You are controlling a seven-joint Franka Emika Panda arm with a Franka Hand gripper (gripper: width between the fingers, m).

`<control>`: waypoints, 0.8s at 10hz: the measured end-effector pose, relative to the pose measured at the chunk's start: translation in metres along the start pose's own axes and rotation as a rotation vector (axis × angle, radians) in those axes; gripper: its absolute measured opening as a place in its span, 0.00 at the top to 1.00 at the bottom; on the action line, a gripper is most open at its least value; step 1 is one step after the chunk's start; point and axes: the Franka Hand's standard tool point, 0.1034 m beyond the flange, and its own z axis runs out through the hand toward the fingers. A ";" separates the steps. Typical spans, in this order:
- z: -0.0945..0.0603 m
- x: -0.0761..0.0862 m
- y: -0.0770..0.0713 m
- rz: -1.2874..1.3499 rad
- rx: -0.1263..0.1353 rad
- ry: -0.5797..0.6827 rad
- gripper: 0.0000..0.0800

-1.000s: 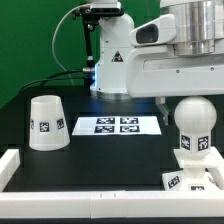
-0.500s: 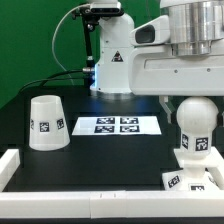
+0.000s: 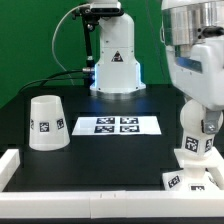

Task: Assemble lamp

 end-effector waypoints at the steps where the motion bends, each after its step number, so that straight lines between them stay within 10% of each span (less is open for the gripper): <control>1: -0.001 0.000 -0.002 0.067 0.012 -0.009 0.28; 8: -0.002 0.001 0.003 -0.569 -0.010 -0.025 0.13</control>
Offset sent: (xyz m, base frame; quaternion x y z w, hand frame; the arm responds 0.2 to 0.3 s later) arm 0.0000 0.0000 0.0000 0.0000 0.0000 0.0000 1.0000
